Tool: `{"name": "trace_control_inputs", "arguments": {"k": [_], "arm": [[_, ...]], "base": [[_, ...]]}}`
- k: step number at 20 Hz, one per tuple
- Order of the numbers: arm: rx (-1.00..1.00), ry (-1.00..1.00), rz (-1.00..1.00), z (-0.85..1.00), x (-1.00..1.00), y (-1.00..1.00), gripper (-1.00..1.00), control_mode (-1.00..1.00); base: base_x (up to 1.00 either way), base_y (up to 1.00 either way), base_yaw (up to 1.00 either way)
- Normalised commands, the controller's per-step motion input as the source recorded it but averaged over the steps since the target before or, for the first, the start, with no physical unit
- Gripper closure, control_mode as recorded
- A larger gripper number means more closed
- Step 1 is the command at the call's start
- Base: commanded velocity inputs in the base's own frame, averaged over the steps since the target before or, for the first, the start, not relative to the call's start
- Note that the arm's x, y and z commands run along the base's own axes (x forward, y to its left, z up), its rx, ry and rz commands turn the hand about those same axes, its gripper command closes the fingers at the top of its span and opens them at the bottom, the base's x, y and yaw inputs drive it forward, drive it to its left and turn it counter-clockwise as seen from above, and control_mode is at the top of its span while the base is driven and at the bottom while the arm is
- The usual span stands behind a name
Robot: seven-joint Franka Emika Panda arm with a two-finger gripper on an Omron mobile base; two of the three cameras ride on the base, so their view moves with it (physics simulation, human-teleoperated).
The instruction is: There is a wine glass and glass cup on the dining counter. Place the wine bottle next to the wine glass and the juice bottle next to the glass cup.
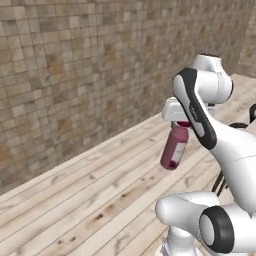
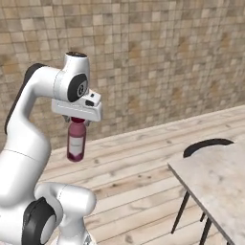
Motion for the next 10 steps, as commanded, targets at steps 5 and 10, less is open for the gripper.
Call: {"name": "trace_control_inputs", "arguments": {"k": [5, 10], "arm": [[0.0, 0.0, 0.0, 0.0, 0.0, 0.0, 1.0, 1.0], [0.0, 0.0, 0.0, 0.0, 0.0, 0.0, 1.0, 1.0]], "base": [[0.74, 0.39, -0.3], [0.71, 0.38, -0.35]]}}
